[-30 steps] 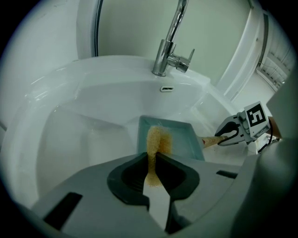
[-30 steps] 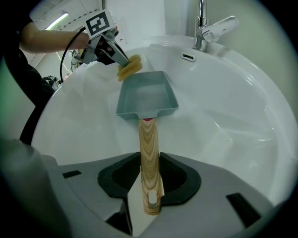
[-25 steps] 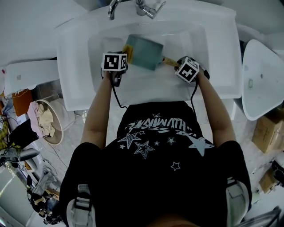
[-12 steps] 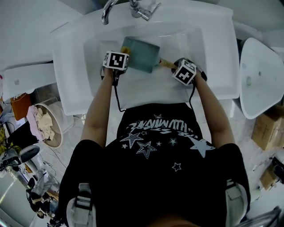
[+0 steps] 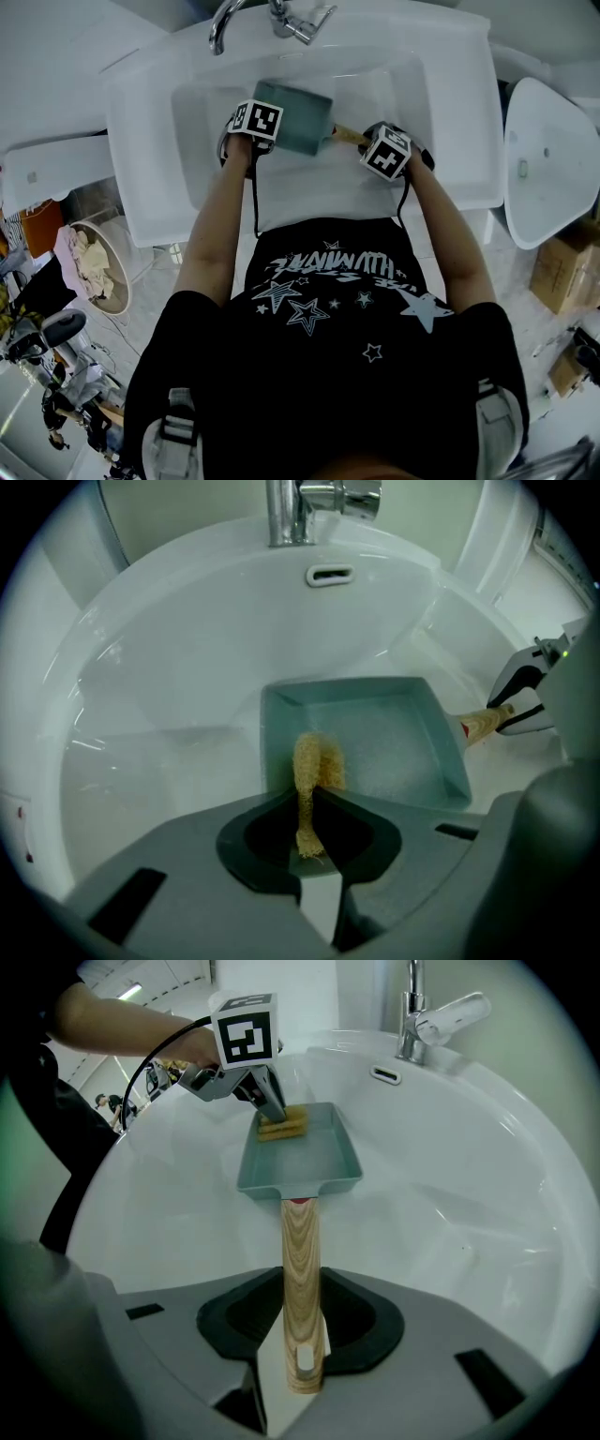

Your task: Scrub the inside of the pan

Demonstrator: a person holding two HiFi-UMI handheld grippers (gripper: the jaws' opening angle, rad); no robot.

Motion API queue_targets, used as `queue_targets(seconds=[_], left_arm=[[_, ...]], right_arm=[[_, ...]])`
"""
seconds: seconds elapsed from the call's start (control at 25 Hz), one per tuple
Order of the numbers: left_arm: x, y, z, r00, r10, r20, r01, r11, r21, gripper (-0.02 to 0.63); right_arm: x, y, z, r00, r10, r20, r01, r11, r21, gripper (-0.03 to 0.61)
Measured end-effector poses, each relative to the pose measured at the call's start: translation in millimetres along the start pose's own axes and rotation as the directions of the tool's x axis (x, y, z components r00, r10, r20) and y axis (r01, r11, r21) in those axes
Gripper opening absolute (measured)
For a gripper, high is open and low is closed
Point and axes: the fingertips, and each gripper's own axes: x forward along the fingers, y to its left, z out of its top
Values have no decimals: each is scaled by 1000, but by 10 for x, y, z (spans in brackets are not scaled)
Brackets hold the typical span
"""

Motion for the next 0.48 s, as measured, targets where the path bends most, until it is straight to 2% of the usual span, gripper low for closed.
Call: queue_targets(seconds=[0.2,0.32,0.48], left_arm=[[79,-40,-36,999,13,-50,-10,999,44,52],[92,-44,-39,999,11,-53,-8,999,43,51],[95,-154,-34,998,-42,-50,43,999,23,51]], right_arm=[[-8,-8,25,1000,0,-5,0,1000,-4,120],[2,-9,23,1000,1,-8,-1,1000,0,120],[3,-13,19,1000,2,-8,-2,1000,8,121]])
